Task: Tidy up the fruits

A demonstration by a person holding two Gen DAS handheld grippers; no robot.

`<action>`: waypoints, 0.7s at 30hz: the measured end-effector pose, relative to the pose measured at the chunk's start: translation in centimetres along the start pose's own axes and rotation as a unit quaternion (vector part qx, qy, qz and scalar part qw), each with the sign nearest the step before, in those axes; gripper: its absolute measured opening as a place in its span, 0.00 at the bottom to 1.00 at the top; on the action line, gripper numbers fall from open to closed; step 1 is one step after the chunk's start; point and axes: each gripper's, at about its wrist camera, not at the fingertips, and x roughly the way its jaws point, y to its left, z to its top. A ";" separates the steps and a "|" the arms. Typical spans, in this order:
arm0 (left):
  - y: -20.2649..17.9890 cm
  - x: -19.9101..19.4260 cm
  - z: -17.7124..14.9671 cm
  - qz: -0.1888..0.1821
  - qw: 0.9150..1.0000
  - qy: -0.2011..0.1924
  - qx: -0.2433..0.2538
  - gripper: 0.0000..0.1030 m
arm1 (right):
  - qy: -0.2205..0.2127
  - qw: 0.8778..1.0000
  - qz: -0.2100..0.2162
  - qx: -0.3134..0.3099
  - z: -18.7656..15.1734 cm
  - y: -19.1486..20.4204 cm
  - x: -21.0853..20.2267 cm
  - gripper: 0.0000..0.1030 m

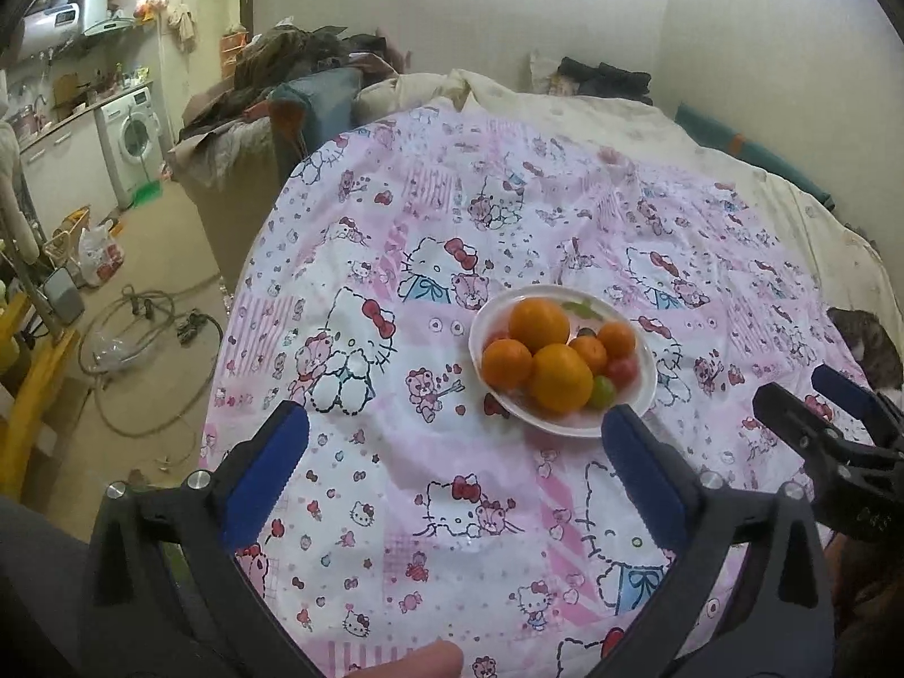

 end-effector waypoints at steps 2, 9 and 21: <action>0.0 0.0 -0.1 -0.004 1.000 0.003 0.000 0.99 | 0.002 1.000 0.004 0.003 -0.1 0.0 0.1 1.00; -0.1 -0.1 -0.3 -0.002 1.000 0.003 0.006 0.99 | 0.001 1.000 0.002 0.009 -0.1 -0.2 0.0 1.00; -0.3 -0.1 -0.3 -0.002 1.000 0.004 0.007 1.00 | 0.003 1.000 0.004 0.014 -0.1 -0.3 0.0 1.00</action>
